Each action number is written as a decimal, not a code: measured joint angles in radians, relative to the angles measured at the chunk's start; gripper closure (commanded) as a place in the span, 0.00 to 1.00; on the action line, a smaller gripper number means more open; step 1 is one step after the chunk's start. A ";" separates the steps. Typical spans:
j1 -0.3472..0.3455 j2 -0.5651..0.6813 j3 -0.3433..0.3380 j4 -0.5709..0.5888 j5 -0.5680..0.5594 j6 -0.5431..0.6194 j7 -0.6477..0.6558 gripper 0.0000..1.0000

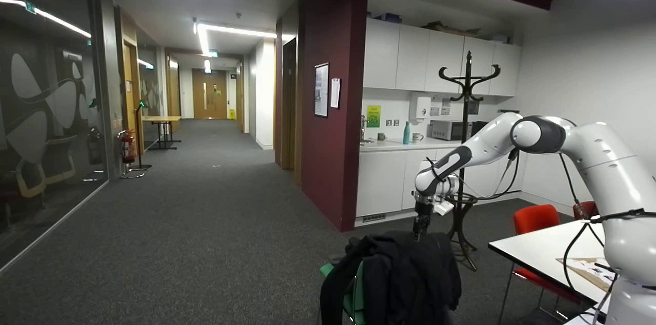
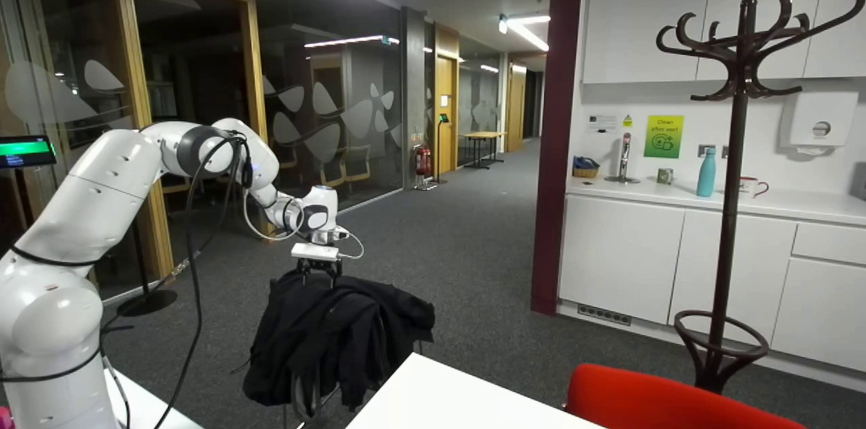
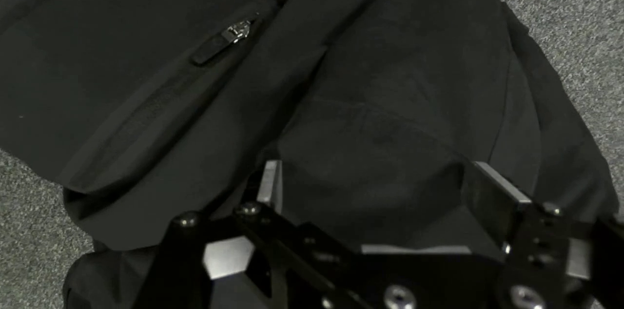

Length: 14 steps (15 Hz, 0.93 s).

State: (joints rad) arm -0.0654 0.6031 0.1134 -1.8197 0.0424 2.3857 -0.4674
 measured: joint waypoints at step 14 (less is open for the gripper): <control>-0.002 0.039 0.005 0.067 -0.025 -0.001 -0.053 1.00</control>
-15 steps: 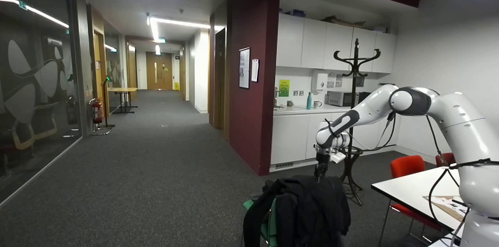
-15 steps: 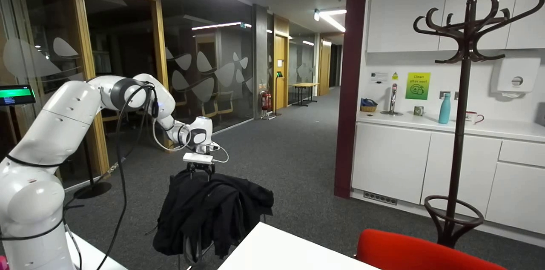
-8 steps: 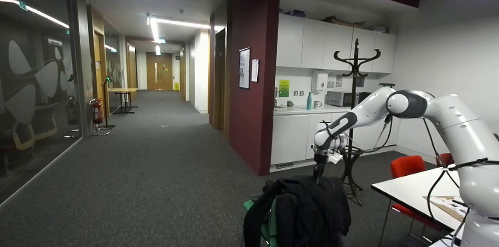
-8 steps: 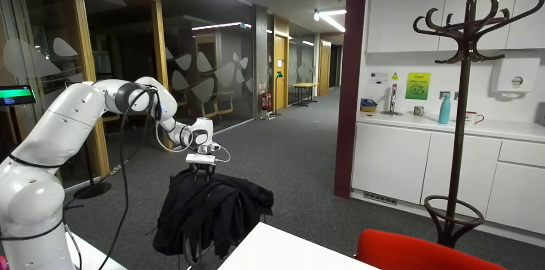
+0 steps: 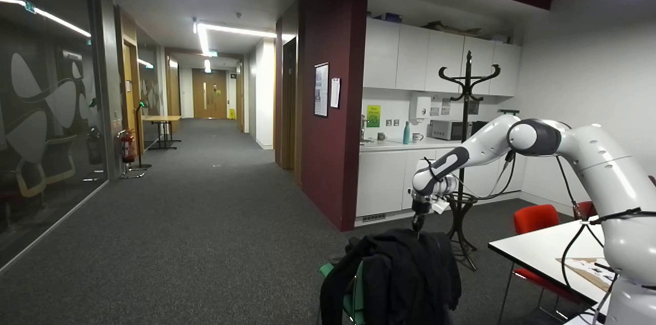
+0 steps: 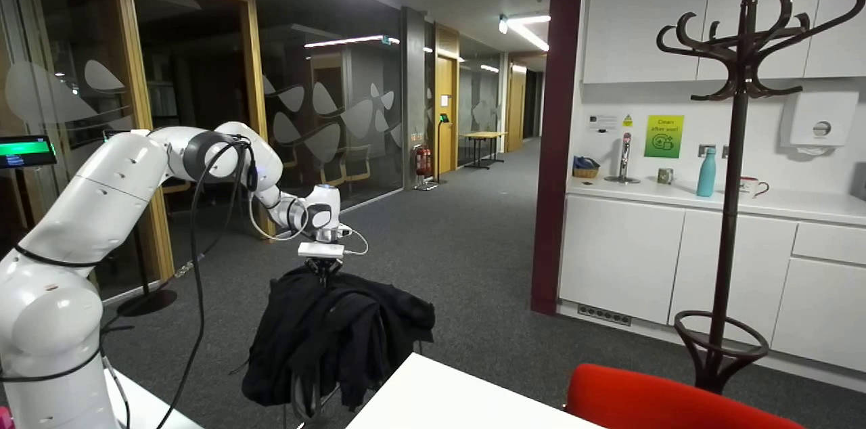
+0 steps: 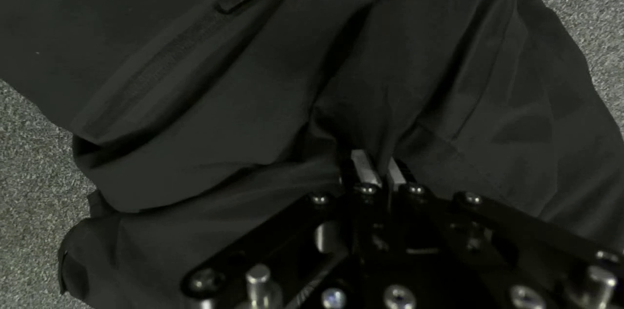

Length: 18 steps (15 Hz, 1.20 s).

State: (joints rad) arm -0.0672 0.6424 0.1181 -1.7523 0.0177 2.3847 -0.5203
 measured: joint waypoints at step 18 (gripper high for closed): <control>0.004 -0.271 -0.074 0.068 -0.246 -0.108 0.014 0.99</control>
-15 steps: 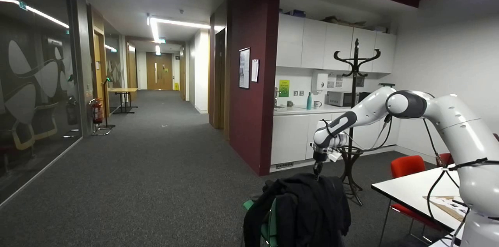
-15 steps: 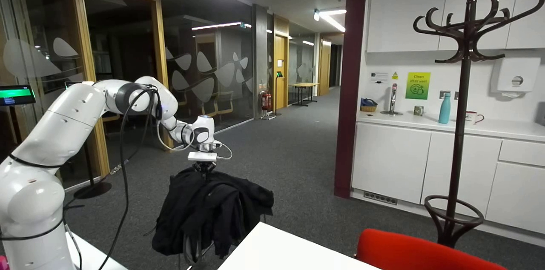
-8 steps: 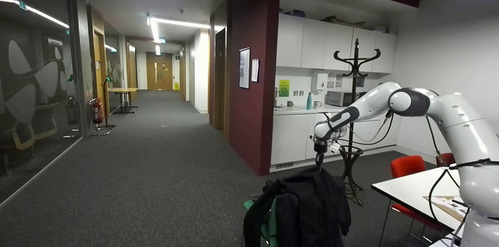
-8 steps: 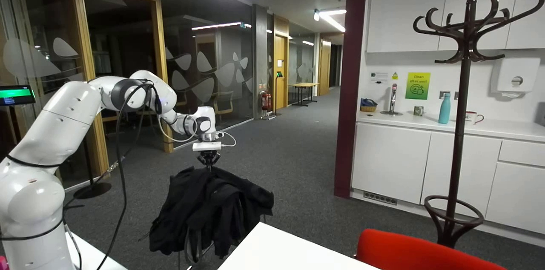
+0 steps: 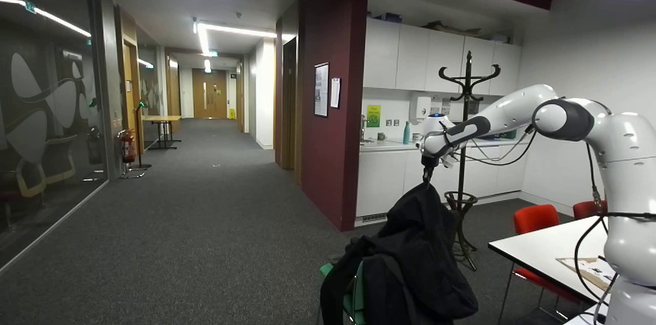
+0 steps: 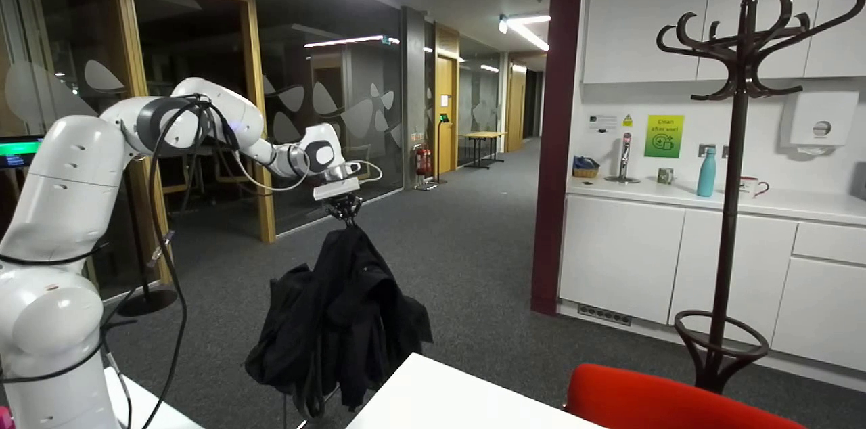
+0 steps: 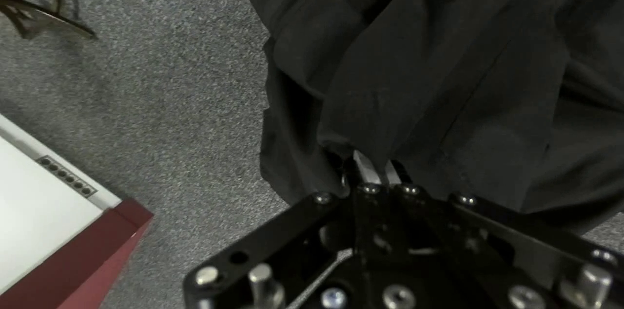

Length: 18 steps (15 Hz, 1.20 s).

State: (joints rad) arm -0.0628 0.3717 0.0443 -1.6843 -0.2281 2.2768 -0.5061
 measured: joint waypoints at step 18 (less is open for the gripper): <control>-0.065 -0.223 -0.199 -0.171 -0.099 0.001 0.166 0.98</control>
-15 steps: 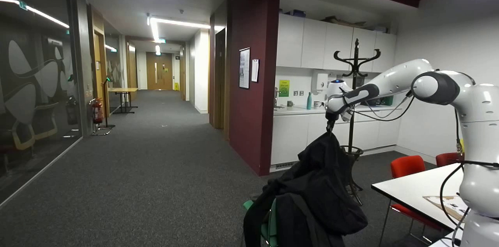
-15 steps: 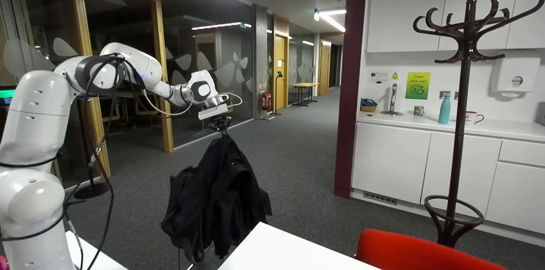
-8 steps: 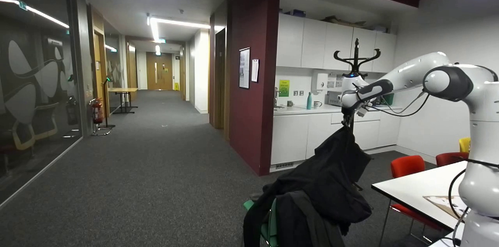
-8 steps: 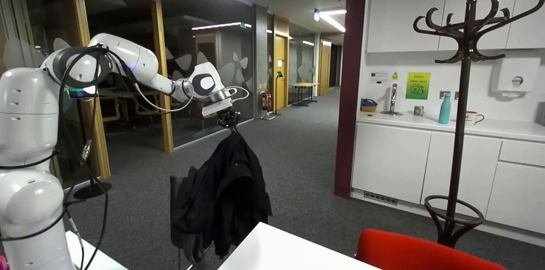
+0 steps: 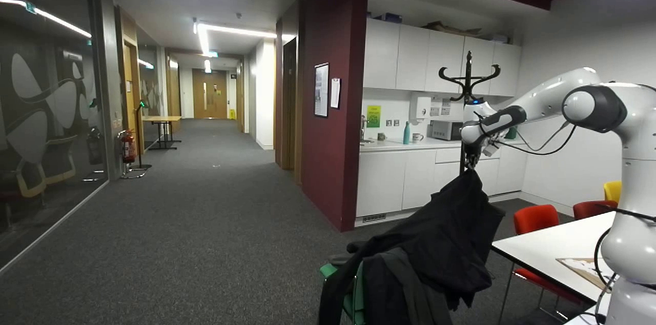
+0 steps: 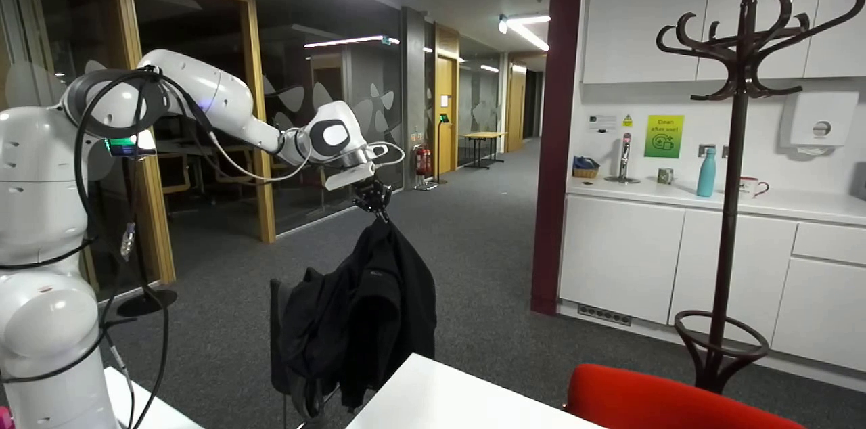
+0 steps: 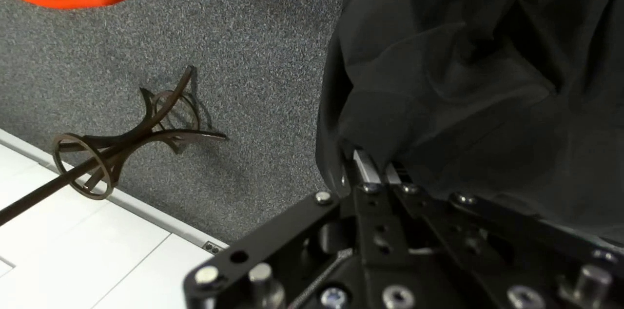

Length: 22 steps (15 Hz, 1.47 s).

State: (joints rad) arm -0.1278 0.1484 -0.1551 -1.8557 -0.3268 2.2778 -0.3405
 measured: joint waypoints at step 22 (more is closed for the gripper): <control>-0.180 0.291 -0.109 0.410 0.096 -0.003 0.154 0.99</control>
State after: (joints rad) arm -0.3076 0.4393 -0.2645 -1.4454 -0.2312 2.2753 -0.1864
